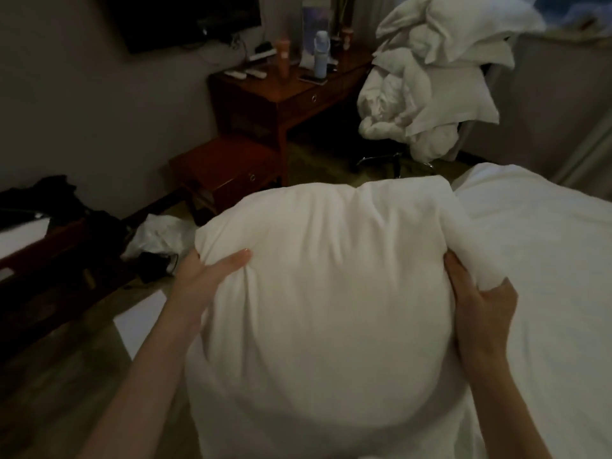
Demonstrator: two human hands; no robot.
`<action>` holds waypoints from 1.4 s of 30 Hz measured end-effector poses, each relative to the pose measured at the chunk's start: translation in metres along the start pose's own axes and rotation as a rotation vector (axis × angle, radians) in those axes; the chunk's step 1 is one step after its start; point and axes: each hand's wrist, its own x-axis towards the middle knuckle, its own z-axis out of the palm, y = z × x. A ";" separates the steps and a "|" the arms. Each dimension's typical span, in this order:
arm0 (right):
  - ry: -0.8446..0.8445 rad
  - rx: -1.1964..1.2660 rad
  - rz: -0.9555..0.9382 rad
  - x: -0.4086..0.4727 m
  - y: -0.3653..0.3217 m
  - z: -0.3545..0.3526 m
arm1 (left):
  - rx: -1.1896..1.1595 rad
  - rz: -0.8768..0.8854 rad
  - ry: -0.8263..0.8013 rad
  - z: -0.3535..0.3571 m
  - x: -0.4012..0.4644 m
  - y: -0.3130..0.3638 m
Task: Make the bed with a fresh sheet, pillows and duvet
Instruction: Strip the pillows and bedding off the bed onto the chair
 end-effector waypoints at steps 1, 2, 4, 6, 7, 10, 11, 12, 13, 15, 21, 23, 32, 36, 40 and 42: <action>0.021 -0.007 0.002 0.009 -0.002 0.019 | 0.017 0.003 -0.008 0.003 0.022 0.012; 0.043 -0.010 0.002 0.019 -0.005 0.036 | 0.029 0.009 -0.024 0.006 0.044 0.022; 0.065 -0.019 -0.009 0.039 -0.015 0.069 | 0.042 0.037 -0.051 0.011 0.087 0.045; 0.067 -0.058 -0.032 0.062 -0.027 0.098 | 0.055 0.052 -0.090 0.014 0.131 0.060; 0.062 -0.083 -0.049 0.075 -0.035 0.111 | 0.062 0.050 -0.118 0.017 0.151 0.067; 0.062 -0.156 -0.100 0.116 -0.056 0.147 | 0.024 0.053 -0.163 0.033 0.205 0.087; 0.068 -0.178 -0.108 0.130 -0.061 0.159 | 0.019 0.054 -0.165 0.040 0.223 0.093; 0.073 -0.196 -0.117 0.143 -0.065 0.171 | 0.017 0.063 -0.167 0.047 0.240 0.099; 0.073 -0.213 -0.128 0.157 -0.068 0.184 | 0.017 0.079 -0.178 0.054 0.258 0.105; 0.076 -0.257 -0.146 0.187 -0.072 0.211 | -0.007 0.124 -0.222 0.069 0.299 0.115; 0.086 -0.352 -0.088 0.303 -0.085 0.300 | -0.159 0.190 -0.349 0.130 0.432 0.154; 0.067 -0.404 -0.053 0.349 -0.098 0.327 | -0.201 0.209 -0.408 0.155 0.476 0.171; 0.047 -0.635 -0.028 0.555 -0.165 0.420 | -0.362 0.238 -0.490 0.285 0.617 0.236; -0.001 -0.759 -0.067 0.655 -0.189 0.445 | -0.447 0.244 -0.443 0.363 0.654 0.252; 0.068 -0.833 -0.071 0.763 -0.202 0.465 | -0.505 0.235 -0.490 0.449 0.692 0.270; 0.104 -0.803 -0.075 0.820 -0.210 0.473 | -0.503 0.261 -0.527 0.496 0.719 0.278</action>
